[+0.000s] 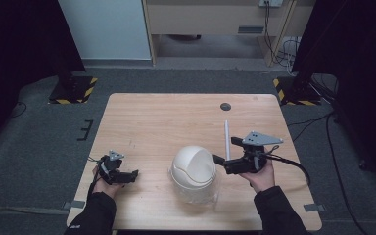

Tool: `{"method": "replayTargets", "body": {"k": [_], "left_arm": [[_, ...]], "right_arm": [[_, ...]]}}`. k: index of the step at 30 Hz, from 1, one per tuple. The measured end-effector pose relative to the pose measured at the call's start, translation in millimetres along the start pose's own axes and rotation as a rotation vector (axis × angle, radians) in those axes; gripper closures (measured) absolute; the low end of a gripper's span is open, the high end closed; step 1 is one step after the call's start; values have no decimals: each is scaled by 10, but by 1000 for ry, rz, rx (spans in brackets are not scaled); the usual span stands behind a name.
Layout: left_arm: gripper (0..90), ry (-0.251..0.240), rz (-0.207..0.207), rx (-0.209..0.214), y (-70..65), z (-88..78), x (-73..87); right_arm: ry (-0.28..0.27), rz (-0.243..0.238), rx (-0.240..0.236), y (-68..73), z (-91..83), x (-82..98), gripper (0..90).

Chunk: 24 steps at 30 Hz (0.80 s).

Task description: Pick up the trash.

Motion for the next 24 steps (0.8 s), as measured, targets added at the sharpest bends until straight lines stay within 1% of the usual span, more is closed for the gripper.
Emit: {"method": "replayTargets", "body": {"k": [5, 11, 12, 14, 17, 19, 20, 21, 24], "left_arm": [[55, 0, -1, 1, 0, 0, 0], [55, 1, 1, 1, -1, 1, 0], [54, 2, 3, 1, -1, 1, 0], [54, 2, 3, 1, -2, 1, 0], [54, 3, 6, 2, -3, 2, 1], [54, 3, 6, 2, -3, 2, 1], [54, 1, 4, 2, -4, 4, 0], [54, 1, 4, 2, -4, 4, 0], [54, 3, 7, 1, -3, 3, 1]], "right_arm": [[29, -2, -14, 32, 82, 55, 23], [54, -2, -14, 45, 137, 101, 25], [66, -7, -14, 46, 164, 123, 24], [69, -5, -15, 49, 176, 132, 26], [93, -9, -11, 44, 219, 168, 25], [97, -5, -10, 44, 230, 174, 25], [111, -3, -7, 36, 250, 186, 25], [111, -3, -7, 36, 250, 186, 25], [134, 0, -4, 21, 291, 206, 24]]}}
Point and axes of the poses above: each handheld gripper's, and its own axes: z roughly forward along the jaws, x roughly out of its underside, y roughly to its left, the point moved 3 cm from there along z, roughly forward along the jaws, and after that the axes turned 2 degrees about z, right-handed, at the moved point
